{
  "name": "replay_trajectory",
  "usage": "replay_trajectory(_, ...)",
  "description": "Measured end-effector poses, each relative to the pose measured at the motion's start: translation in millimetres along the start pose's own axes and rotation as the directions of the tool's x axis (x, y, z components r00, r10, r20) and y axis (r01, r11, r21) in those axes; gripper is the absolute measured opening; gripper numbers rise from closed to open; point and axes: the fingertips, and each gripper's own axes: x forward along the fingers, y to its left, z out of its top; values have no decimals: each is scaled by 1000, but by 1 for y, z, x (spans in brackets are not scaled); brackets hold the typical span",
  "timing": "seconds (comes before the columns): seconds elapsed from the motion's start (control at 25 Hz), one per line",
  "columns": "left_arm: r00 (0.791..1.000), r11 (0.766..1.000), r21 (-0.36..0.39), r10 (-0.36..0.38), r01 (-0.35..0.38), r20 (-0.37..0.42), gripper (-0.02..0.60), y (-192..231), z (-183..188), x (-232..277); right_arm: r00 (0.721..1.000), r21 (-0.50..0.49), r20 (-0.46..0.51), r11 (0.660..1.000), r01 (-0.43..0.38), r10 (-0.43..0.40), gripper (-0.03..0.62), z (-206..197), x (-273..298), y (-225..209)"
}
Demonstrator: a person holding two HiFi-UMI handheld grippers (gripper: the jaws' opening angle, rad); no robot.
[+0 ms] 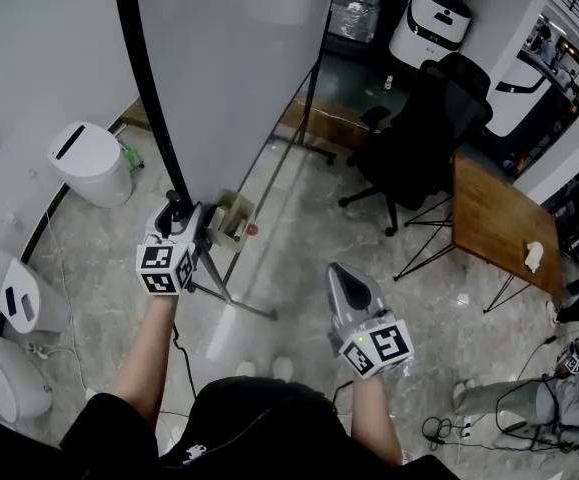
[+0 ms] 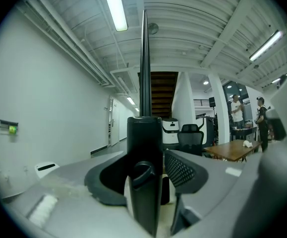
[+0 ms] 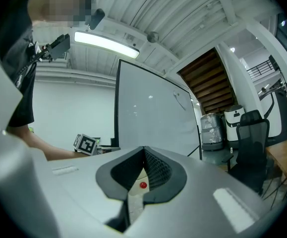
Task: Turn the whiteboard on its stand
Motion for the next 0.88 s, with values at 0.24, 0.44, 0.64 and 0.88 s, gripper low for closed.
replay_trajectory(0.24, 1000, 1000, 21, 15, -16, 13, 230, -2, 8, -11, 1000, 7, -2, 1000, -14, 14, 9, -1, -2, 0)
replay_trajectory(0.44, 998, 998, 51, 33, -37, 62, 223, -4, 31, -29, 1000, 8, -3, 1000, -27, 27, 9, -2, -4, 3)
replay_trajectory(0.64, 991, 997, 69, 26, -36, 131, 213, -9, 62, -47, 1000, 7, 3, 999, -31, 31, 9, -2, -4, 7)
replay_trajectory(0.88, 977, 995, 87, -55, 38, 207, 177, -34, 102, -56, 1000, -7, 14, 1000, -13, 13, 9, 3, -7, 4)
